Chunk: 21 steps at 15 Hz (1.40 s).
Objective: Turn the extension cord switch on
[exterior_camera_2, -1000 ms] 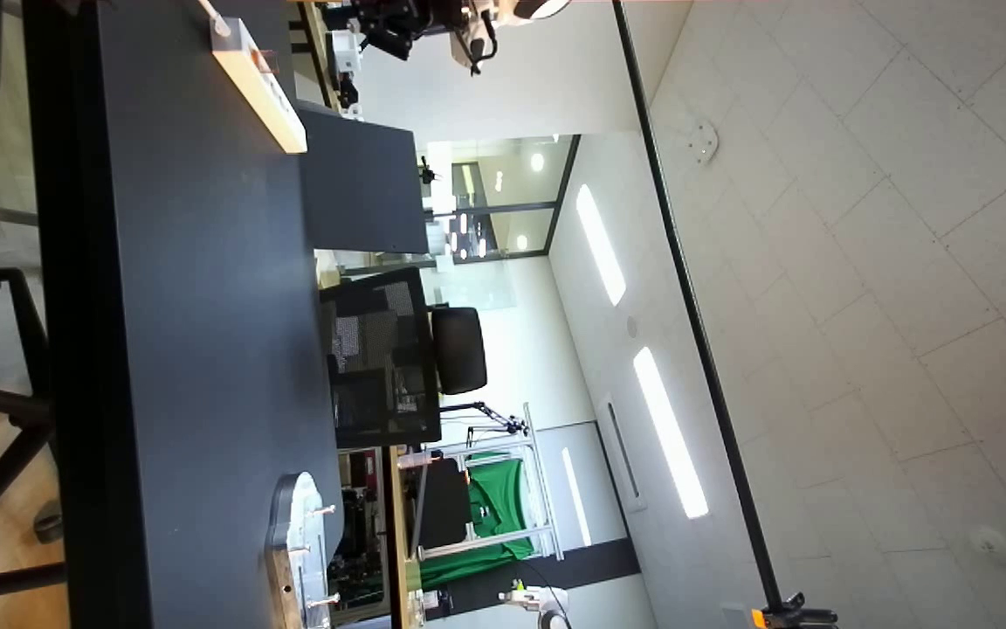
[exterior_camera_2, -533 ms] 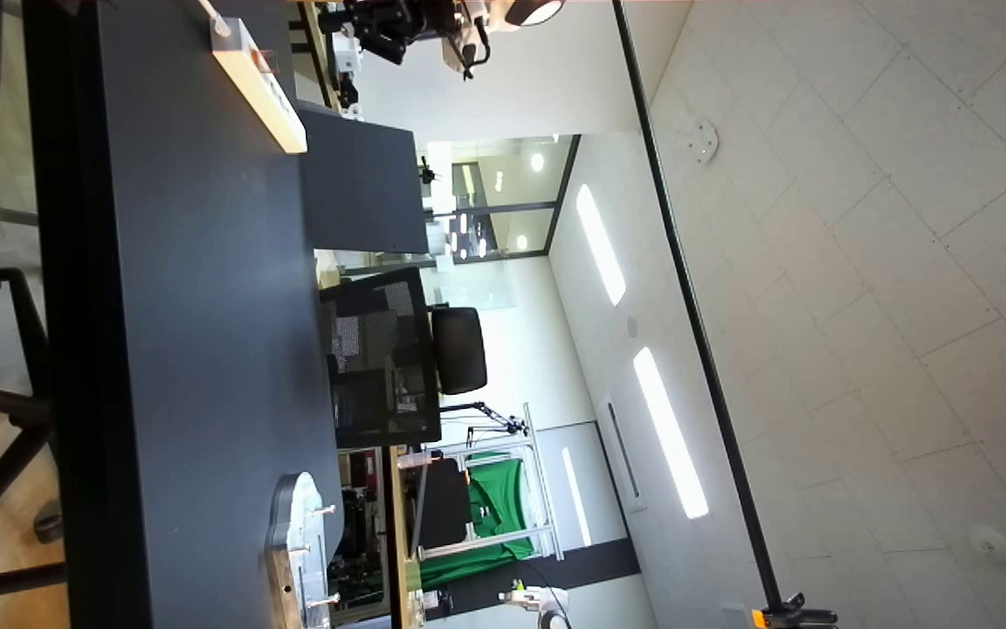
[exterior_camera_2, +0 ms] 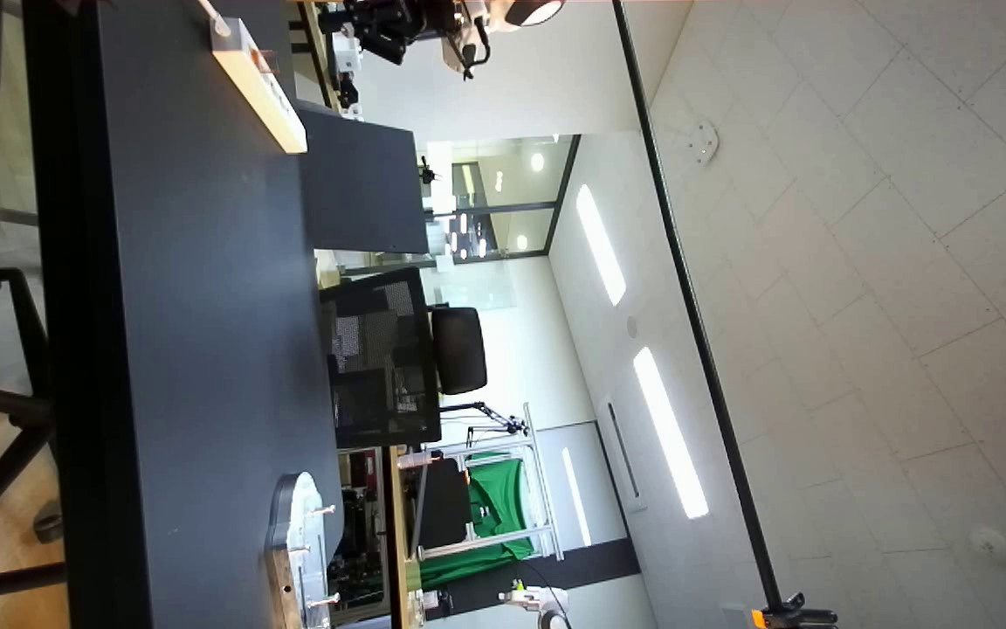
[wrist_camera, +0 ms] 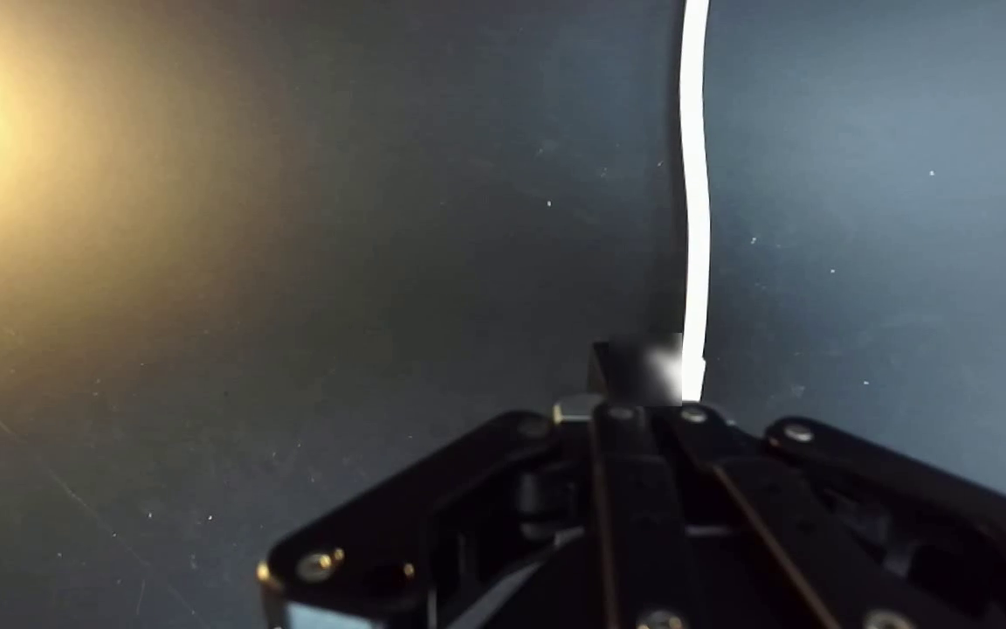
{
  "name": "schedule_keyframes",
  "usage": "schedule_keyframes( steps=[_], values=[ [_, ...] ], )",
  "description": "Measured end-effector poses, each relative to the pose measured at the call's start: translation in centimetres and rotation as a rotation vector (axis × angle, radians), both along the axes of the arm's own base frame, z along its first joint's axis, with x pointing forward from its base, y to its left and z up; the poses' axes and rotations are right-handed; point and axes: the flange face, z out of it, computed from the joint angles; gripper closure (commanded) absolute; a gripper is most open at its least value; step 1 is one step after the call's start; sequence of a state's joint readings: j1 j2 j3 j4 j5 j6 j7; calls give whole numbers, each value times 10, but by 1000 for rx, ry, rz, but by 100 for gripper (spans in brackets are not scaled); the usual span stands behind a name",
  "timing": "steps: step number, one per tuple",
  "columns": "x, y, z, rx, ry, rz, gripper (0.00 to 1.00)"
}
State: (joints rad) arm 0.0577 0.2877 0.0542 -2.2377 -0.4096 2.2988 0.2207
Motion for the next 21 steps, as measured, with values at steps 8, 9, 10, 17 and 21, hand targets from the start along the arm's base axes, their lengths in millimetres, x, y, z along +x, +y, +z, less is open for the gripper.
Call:
schedule_keyframes(
  steps=[8,9,10,17,21],
  values=[
    [22,-3,-4,9,-32,4,100],
    [28,-2,-7,11,-34,6,100],
    [34,-1,-10,16,-32,9,100],
    [62,18,-47,80,-2,-20,100],
    [69,27,-68,74,-4,-43,100]
  ],
)
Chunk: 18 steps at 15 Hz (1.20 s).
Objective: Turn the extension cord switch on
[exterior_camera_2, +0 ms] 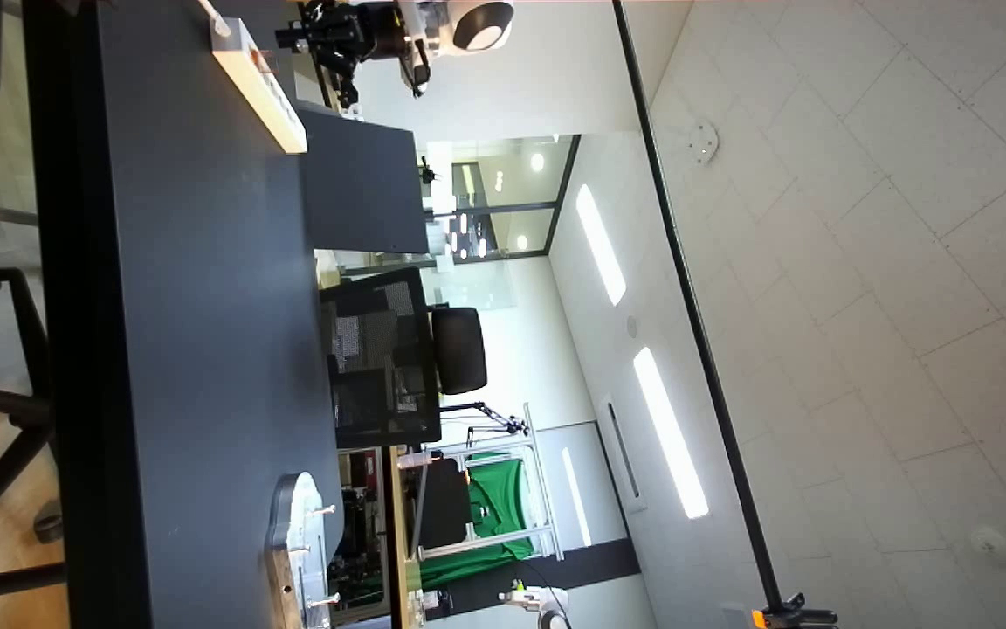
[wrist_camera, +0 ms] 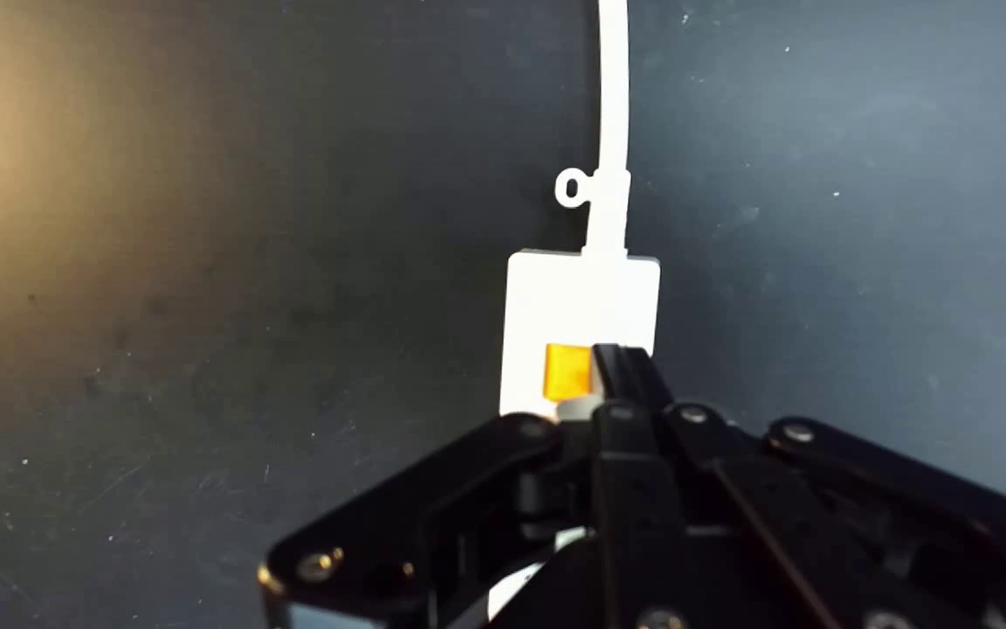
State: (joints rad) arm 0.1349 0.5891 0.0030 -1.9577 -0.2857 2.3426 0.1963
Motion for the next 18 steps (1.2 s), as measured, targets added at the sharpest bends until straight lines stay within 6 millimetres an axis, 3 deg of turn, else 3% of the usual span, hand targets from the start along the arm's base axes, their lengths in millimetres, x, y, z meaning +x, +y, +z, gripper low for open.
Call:
schedule_keyframes(
  steps=[9,18],
  values=[
    [4,1,-32,-24,45,-13,100],
    [12,-2,-29,-28,-30,-51,100]
  ],
)
